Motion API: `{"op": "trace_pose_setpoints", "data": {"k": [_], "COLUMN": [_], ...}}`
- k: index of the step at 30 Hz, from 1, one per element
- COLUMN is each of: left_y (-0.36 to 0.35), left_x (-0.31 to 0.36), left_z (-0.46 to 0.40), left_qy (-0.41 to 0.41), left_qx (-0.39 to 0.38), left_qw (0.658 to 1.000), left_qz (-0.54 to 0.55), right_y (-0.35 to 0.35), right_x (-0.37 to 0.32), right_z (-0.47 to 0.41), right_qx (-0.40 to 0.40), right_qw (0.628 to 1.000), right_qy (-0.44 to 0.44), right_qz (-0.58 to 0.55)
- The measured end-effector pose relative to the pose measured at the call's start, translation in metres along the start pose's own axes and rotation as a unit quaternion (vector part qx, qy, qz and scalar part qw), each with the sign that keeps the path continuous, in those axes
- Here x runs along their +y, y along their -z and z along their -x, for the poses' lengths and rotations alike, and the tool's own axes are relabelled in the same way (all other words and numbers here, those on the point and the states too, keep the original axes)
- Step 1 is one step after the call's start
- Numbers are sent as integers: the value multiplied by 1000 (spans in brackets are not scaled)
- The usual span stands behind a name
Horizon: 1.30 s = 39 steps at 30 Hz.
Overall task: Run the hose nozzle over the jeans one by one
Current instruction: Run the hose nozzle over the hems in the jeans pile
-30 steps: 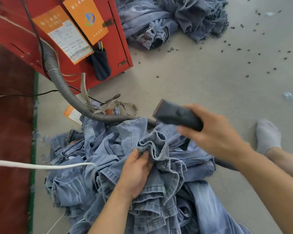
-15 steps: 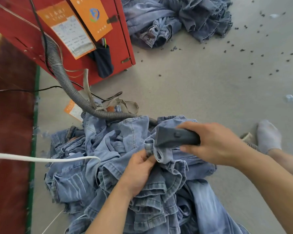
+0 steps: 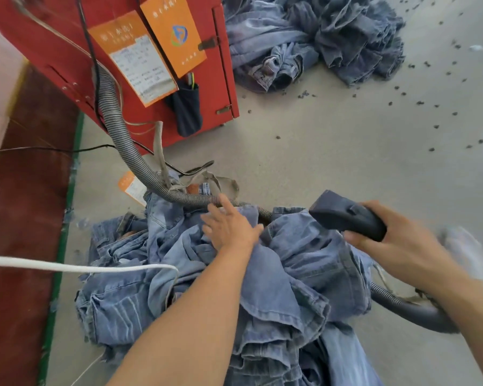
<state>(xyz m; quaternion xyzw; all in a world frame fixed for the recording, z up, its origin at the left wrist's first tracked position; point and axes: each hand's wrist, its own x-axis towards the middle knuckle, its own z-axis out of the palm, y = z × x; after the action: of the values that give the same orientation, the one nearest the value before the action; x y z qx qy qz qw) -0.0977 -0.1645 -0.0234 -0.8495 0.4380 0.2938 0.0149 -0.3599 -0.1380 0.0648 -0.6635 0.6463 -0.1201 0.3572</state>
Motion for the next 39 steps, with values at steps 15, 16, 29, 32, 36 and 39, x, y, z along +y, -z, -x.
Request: {"op": "trace_pose_setpoints", "data": {"k": [15, 16, 29, 32, 36, 39], "left_y": [-12, -13, -30, -13, 36, 34], "left_x": [-75, -75, -62, -73, -63, -11], "left_z": [61, 61, 95, 101, 88, 62], "left_qy": [-172, -183, -382, -399, -231, -139], "left_qx": [-23, -21, -12, -62, -292, -282], "left_qw": [869, 873, 881, 896, 926, 938], "left_qz": [464, 451, 280, 183, 60, -144], "right_y": [7, 10, -18, -4, 42, 51], "right_x": [-6, -6, -56, -50, 1, 45], "right_z": [4, 7, 20, 7, -13, -16], "right_qx": [-40, -43, -114, 13, 81, 54], "right_qw": [998, 998, 980, 995, 996, 992], "right_qy": [38, 40, 153, 100, -25, -117], "right_qz": [10, 5, 52, 3, 13, -12]}}
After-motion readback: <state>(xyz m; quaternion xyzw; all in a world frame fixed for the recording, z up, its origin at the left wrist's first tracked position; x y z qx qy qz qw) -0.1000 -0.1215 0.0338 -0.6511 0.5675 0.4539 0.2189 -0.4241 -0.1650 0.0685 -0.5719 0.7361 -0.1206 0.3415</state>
